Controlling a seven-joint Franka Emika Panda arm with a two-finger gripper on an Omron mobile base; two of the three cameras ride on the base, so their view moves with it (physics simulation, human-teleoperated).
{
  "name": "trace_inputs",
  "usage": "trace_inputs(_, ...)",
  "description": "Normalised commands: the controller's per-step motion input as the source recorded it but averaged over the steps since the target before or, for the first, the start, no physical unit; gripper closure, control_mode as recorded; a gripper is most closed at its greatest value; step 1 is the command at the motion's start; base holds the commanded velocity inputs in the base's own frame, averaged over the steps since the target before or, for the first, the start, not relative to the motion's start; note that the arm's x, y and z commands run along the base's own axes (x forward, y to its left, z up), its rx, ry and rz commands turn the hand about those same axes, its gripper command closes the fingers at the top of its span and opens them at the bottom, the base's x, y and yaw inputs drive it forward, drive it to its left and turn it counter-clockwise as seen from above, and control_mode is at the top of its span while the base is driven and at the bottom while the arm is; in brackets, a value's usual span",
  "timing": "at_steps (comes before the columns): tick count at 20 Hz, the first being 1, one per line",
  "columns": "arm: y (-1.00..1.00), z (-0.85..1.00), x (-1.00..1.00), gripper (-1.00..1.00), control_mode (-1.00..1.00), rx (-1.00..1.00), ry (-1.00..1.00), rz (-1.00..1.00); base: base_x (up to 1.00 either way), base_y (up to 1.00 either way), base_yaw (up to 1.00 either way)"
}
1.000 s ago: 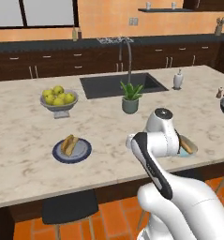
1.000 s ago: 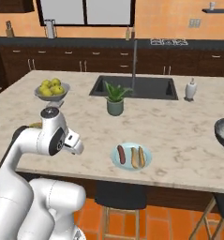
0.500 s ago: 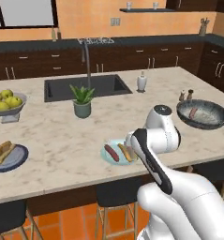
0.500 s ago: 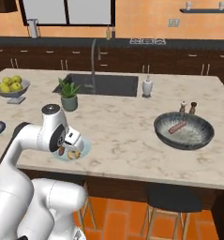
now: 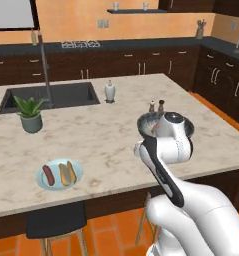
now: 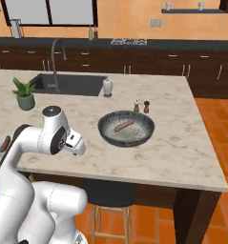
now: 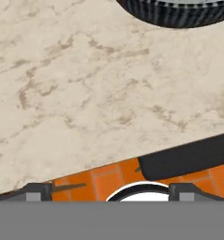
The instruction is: Place one bun and one sausage from the bowl on each plate.
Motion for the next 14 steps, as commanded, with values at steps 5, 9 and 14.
trace_inputs(5, 0.0, 0.0, 0.0, -1.0, 1.0, 0.0, 0.0, 0.0, 0.39, -0.63, 0.02)
trace_inputs(9, 0.0, 0.0, 0.0, -1.0, 1.0, 0.0, 0.0, 0.0, 0.87, -0.02, 0.03)
trace_inputs(14, 0.0, 0.0, 0.0, -1.0, -1.0, 0.0, 0.0, 0.0, 0.24, -0.01, 0.01)
